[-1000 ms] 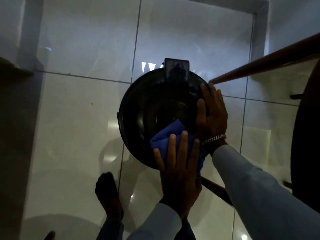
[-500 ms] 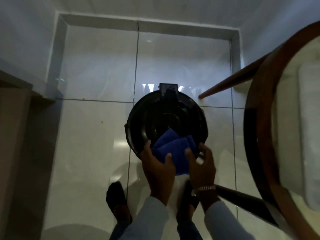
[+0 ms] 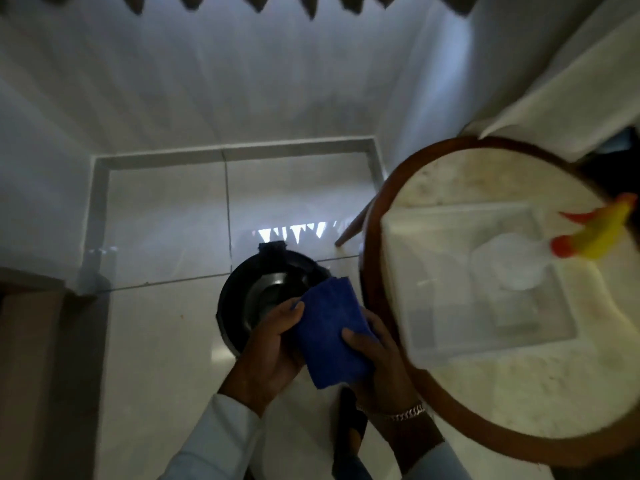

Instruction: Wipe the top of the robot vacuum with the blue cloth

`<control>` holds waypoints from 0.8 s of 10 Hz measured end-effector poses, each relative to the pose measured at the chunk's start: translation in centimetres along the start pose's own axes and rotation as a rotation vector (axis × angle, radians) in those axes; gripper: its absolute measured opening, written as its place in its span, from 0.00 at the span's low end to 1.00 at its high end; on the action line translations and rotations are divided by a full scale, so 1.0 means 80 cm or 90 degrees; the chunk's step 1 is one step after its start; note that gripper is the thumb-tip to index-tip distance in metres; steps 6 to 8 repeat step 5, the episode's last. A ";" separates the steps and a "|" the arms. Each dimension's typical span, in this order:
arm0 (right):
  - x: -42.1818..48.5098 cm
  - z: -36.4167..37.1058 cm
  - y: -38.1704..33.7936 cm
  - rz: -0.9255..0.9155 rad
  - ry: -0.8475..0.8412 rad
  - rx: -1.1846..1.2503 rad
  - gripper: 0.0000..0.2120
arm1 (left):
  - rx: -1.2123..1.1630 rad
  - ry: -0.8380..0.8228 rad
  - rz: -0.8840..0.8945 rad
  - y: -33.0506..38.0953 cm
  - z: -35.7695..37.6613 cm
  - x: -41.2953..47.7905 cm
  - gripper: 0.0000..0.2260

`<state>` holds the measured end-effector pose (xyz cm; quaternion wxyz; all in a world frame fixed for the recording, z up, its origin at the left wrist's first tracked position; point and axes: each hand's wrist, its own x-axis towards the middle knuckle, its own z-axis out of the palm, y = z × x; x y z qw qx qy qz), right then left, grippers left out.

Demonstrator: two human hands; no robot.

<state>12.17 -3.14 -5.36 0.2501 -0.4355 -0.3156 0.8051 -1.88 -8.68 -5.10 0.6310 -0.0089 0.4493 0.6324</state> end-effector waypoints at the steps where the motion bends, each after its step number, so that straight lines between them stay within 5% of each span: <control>1: -0.014 -0.008 -0.025 -0.185 0.170 -0.193 0.33 | 0.108 0.073 0.048 -0.007 0.020 0.017 0.11; 2: -0.013 -0.033 -0.036 -0.288 0.291 -0.362 0.26 | 0.302 0.182 0.128 -0.031 0.053 0.041 0.07; 3: 0.031 -0.066 -0.029 -0.268 0.353 -0.530 0.17 | 0.404 0.195 0.155 -0.047 0.081 0.059 0.11; 4: 0.067 -0.102 -0.026 -0.160 0.302 -0.692 0.09 | 0.465 0.194 0.102 -0.052 0.105 0.050 0.18; 5: 0.068 -0.113 -0.030 -0.038 0.217 -0.847 0.14 | 0.477 0.205 0.120 -0.043 0.102 0.021 0.16; 8: 0.068 -0.113 -0.030 -0.038 0.217 -0.847 0.14 | 0.477 0.205 0.120 -0.043 0.102 0.021 0.16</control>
